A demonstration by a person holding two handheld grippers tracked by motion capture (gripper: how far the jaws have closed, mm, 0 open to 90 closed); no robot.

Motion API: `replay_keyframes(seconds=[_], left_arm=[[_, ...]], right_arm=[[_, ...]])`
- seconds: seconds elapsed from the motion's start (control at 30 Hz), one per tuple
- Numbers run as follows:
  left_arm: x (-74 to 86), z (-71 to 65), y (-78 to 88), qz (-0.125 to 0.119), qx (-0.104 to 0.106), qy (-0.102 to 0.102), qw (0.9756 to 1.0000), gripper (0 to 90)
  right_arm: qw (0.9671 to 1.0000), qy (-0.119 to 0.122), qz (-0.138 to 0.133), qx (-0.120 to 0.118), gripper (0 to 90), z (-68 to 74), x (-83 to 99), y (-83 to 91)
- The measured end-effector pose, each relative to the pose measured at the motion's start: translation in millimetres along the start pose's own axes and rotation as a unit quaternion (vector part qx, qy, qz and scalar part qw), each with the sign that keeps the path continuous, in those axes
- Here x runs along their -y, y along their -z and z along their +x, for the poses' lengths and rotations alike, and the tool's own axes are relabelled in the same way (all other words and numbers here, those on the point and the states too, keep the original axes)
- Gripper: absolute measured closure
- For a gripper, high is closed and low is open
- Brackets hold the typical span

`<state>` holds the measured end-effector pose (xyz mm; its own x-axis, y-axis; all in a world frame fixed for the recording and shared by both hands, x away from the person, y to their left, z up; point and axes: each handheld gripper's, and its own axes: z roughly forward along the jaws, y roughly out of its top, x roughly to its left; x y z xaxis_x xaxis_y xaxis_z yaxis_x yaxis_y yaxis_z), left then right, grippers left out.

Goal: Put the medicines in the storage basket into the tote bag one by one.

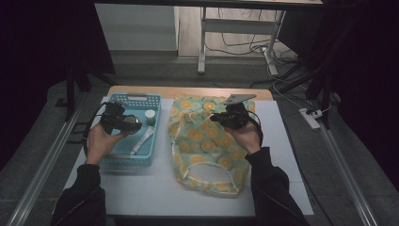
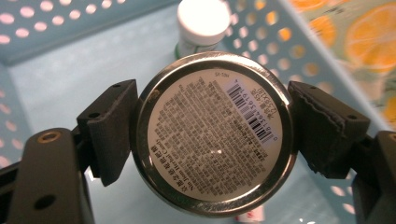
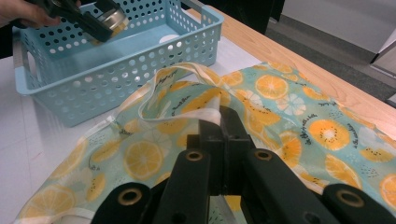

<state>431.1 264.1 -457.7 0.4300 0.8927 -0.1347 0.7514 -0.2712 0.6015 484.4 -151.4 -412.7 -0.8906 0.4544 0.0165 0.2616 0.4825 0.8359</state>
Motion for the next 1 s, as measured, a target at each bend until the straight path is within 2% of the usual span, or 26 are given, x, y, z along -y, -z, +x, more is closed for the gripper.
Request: replay_keyframes(seconds=[0.2, 0.43, 0.8, 1.0], left_arm=[[1.2, -14.9, 10.9, -0.023, 0.022, -0.014, 0.9994, 21.0], [1.0, -38.1, 20.0, -0.038, 0.035, -0.043, 0.9977, 21.0], [-2.5, -75.3, 20.2, -0.047, 0.071, -0.086, 0.9927, 20.9], [-5.6, -94.3, 19.3, -0.054, 0.090, -0.106, 0.9888, 21.0]], right_arm=[[1.0000, 0.001, -0.001, 0.002, 89.9, -0.4, -0.3, 1.3], [1.0000, 0.001, 0.000, 0.002, 89.9, 0.5, -0.4, 0.4], [1.0000, -0.001, -0.001, 0.003, 90.0, 0.6, -0.4, 0.6], [1.0000, -0.001, -0.002, 0.004, 89.9, 0.6, -0.4, 0.7]])
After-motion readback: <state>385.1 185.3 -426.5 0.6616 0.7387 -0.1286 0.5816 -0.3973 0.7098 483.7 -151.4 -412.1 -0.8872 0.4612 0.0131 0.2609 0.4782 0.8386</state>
